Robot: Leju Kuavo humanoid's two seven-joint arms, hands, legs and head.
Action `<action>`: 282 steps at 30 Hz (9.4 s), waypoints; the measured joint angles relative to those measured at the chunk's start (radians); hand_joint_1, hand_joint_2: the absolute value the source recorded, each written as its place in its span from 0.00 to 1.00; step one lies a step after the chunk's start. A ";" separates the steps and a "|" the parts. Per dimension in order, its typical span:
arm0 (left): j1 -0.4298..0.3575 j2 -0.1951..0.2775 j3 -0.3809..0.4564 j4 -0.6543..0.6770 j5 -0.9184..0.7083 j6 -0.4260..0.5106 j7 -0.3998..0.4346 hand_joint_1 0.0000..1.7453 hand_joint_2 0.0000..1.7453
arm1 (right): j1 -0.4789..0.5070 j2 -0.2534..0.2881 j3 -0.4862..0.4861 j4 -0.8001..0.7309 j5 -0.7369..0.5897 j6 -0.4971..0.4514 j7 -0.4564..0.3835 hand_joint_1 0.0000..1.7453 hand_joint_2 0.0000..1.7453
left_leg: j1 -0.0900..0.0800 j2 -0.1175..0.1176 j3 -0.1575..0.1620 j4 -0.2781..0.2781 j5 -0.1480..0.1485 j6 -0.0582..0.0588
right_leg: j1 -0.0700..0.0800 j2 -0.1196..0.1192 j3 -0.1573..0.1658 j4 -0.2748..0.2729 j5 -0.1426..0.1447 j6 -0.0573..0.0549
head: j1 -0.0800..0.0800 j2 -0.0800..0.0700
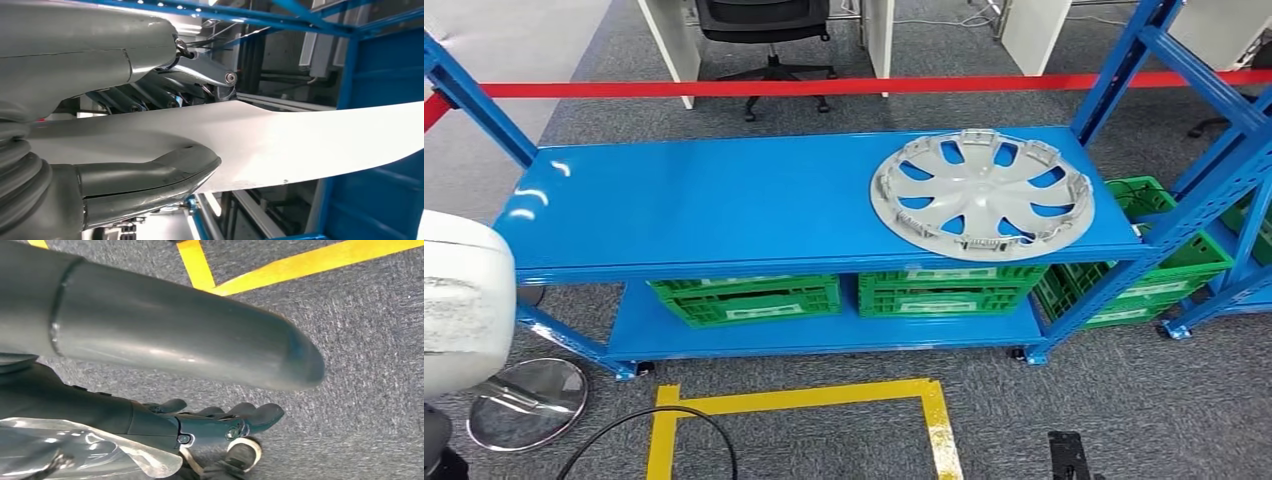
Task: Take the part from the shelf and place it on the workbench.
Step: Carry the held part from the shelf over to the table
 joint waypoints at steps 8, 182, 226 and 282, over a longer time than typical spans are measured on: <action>0.004 -0.010 -0.001 -0.004 0.018 -0.002 -0.014 1.00 1.00 | -0.005 -0.016 -0.024 -0.002 -0.035 0.080 -0.033 0.00 0.00 | 0.006 0.012 -0.091 -0.019 0.091 0.028 | -0.004 0.008 -0.067 0.244 -0.183 0.036 | 0.005 0.000; 0.019 -0.010 -0.024 -0.010 -0.062 0.071 -0.019 1.00 1.00 | -0.014 -0.071 0.048 -0.002 0.145 0.125 0.069 0.00 0.00 | -0.026 0.089 -0.142 0.082 0.069 0.020 | 0.006 -0.095 0.070 0.027 -0.102 -0.003 | -0.026 0.000; -0.004 -0.013 -0.037 -0.017 -0.059 0.100 -0.023 1.00 1.00 | -0.032 -0.076 0.079 0.000 0.192 0.132 0.105 0.00 0.00 | -0.003 -0.078 -0.108 0.041 0.066 0.035 | -0.007 0.028 -0.048 0.168 -0.092 0.034 | -0.014 0.000; -0.002 -0.034 -0.047 -0.022 -0.045 0.130 -0.023 1.00 1.00 | -0.024 -0.074 0.069 0.002 0.164 0.106 0.148 0.00 0.00 | 0.004 0.037 -0.119 0.042 0.068 0.034 | -0.004 -0.006 0.024 0.164 -0.203 0.037 | -0.010 0.000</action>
